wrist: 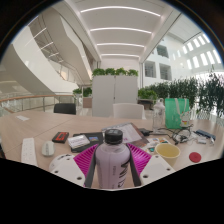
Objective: Pour water
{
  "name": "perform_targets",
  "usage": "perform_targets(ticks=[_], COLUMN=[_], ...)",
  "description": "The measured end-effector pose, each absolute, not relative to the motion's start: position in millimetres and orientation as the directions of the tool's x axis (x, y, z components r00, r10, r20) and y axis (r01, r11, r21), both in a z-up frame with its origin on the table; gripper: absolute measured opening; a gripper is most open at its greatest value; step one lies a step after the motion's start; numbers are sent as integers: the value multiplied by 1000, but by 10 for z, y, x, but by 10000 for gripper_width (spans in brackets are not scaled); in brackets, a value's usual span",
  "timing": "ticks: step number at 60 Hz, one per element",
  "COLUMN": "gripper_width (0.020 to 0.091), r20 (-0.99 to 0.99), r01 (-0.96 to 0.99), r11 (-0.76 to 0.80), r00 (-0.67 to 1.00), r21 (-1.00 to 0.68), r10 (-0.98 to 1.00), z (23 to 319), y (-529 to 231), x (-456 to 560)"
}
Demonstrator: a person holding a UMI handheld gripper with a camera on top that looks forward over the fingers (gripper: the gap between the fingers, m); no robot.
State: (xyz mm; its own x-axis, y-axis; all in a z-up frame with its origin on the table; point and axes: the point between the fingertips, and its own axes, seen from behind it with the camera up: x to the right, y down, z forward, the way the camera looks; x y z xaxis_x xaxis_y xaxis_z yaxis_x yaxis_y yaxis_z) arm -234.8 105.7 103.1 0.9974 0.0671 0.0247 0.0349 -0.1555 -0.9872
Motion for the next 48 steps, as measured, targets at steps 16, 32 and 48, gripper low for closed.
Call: perform_targets(ticks=[16, 32, 48], gripper_width=[488, 388, 373], r20=[34, -375, -985], r01=[38, -339, -978], r11=[-97, -276, -190], r00=[999, 923, -50], r21=[-995, -899, 81], r10=[43, 88, -164], z=[1041, 1208, 1719], y=[1254, 1427, 1755], x=[-2305, -2364, -1551])
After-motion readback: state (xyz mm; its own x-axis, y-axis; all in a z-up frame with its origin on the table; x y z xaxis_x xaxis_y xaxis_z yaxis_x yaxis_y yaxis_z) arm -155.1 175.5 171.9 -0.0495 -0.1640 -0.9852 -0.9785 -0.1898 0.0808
